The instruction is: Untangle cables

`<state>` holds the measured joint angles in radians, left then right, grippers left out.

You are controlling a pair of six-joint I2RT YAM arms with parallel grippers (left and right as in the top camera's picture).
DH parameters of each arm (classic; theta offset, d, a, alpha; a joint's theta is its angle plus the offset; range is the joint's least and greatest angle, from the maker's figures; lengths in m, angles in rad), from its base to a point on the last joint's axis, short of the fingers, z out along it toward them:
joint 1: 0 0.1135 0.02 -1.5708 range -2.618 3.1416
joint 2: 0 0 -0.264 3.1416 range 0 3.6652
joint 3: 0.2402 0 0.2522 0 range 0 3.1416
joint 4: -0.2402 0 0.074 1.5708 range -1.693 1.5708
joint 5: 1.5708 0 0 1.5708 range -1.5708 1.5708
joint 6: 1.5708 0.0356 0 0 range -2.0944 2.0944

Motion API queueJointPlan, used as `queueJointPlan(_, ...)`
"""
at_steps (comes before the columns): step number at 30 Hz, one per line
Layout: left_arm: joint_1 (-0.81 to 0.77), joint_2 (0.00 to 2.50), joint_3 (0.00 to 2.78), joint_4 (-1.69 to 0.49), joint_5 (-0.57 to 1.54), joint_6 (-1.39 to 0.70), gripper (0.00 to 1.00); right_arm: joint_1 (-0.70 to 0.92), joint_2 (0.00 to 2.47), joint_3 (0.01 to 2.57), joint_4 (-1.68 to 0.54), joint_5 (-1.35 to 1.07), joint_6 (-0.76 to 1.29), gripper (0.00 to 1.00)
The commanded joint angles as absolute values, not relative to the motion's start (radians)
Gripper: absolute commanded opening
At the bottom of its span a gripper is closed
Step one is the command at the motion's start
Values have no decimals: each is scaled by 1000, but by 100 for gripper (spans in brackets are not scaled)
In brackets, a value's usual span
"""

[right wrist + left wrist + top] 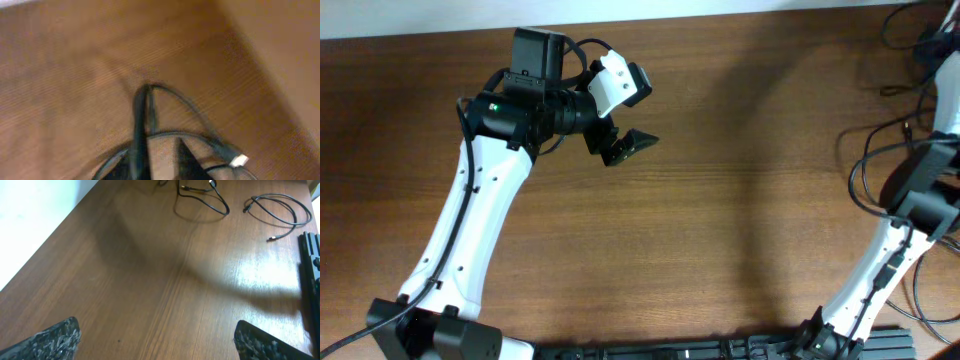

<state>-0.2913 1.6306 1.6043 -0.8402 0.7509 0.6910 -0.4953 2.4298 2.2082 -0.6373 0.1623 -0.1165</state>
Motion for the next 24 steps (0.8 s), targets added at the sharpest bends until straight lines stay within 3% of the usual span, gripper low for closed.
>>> queueJointPlan(1, -287, 1615, 1605, -839, 754, 688, 99, -476, 2448, 2215, -676, 47, -122, 79)
queueJointPlan(2, -287, 1615, 1605, -839, 754, 688, 99, -472, 2448, 2215, -680, 25, -122, 96)
queueJointPlan(3, -287, 1615, 1605, -839, 753, 688, 99, -471, 2447, 2215, -684, 11, -122, 99)
queueJointPlan(14, -288, 1615, 1605, -839, 753, 688, 99, -412, 2285, 2218, -746, -466, -123, 99)
queueJointPlan(24, -288, 1615, 1605, -839, 753, 688, 99, -300, 1971, 2218, -908, -486, -147, 99)
